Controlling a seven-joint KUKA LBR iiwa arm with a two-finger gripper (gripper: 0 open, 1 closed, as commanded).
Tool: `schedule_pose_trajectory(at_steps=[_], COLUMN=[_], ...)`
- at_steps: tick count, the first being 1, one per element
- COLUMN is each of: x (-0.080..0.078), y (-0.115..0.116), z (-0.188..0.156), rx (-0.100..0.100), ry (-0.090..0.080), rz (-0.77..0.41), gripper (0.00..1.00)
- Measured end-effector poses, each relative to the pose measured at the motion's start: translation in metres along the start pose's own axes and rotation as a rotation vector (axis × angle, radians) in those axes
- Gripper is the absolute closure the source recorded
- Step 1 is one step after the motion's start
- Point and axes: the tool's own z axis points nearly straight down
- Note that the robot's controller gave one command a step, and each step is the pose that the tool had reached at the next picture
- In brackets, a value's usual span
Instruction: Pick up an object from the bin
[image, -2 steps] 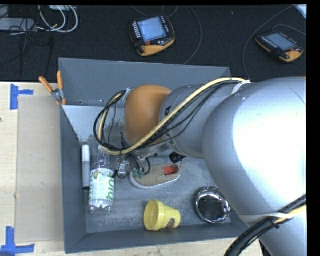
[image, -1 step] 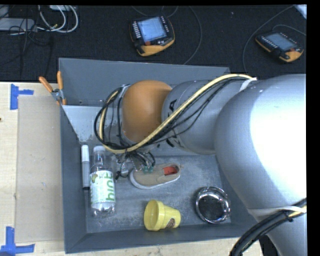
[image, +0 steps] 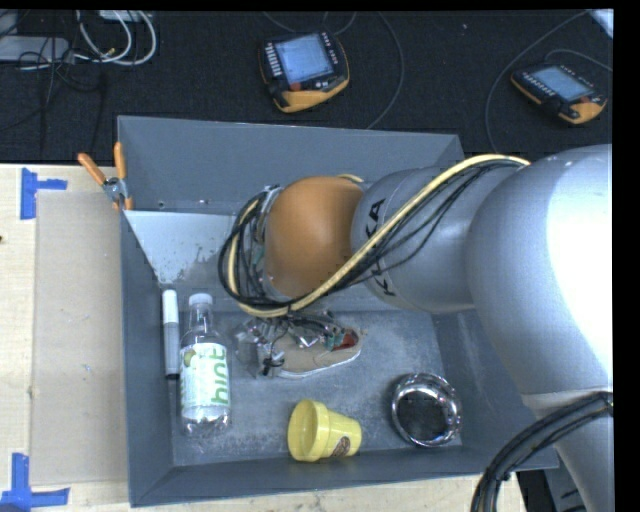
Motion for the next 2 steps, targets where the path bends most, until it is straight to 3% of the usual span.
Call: schedule_pose_trajectory(at_steps=[1,2], x=[0.0319,0.0317], y=[-0.0177,-0.0175], z=[0.0001,0.0004], rx=[-0.002,-0.002], ry=[0.001,0.0], rz=[-0.425,-0.423], gripper=[1.0,0.0])
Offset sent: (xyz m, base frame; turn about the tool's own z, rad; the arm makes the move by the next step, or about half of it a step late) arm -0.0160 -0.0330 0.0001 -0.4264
